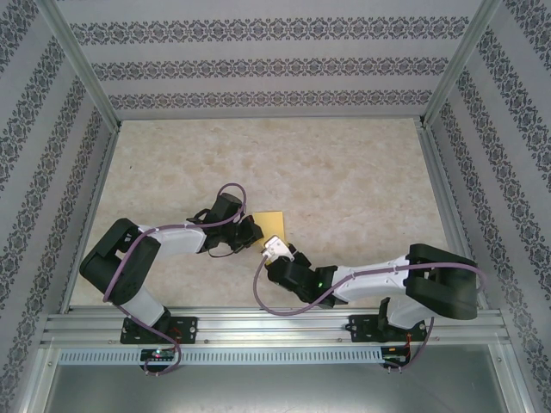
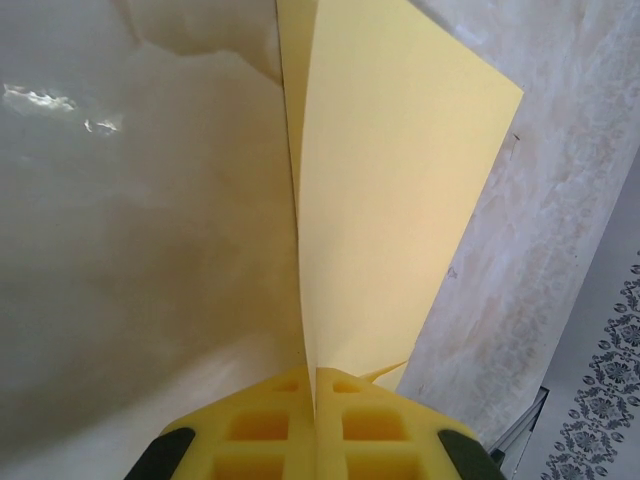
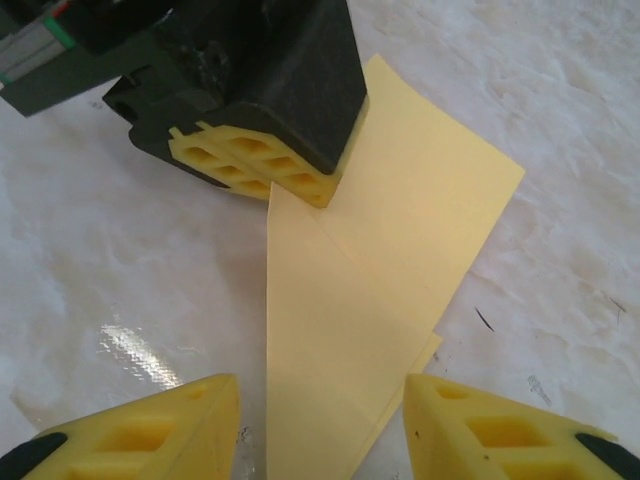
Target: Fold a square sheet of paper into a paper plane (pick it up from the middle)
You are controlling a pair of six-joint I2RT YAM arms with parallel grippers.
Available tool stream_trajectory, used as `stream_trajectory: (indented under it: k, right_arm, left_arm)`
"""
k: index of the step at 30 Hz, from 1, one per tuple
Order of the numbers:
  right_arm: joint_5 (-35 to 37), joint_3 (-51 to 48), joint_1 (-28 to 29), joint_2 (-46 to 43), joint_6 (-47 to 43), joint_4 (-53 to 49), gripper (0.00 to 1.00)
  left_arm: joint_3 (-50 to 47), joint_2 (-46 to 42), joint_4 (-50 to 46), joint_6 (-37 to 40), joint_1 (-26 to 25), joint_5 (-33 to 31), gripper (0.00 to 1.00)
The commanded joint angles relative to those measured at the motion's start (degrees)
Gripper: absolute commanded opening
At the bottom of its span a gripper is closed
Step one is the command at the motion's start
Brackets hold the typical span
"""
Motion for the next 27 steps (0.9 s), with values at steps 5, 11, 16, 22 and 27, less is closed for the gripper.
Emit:
stream_trajectory:
  k: [5,11,16,22,27]
  right_arm:
    - [2.41,4.35,0.33,9.85,-6.07,5.80,0.48]
    - [5.71,5.23,-0.88,12.99,-5.87,7.67,0.40]
    - [5.71,5.22,-1.30,14.57,-6.24,8.15,0.24]
    - [7.25,4.90,-1.36,15.39,-5.57,9.45,0.09]
    - [8.09,3.82,-1.77,13.93,-3.24,9.04,0.00]
  left_arm:
    - [1.49,-1.02,-2.49,1.69,0.09,0.06,0.00]
    - [1.61,-0.71,-2.84,1.95,0.11,0.09,0.00]
    - [1.70,-0.64,-2.97,1.96,0.12,0.21,0.00]
    - [1.96,-0.79,-3.63,1.98,0.07,-0.25,0.01]
    - [2.65,-2.60,-6.82,2.14,0.06,-3.10,0.13]
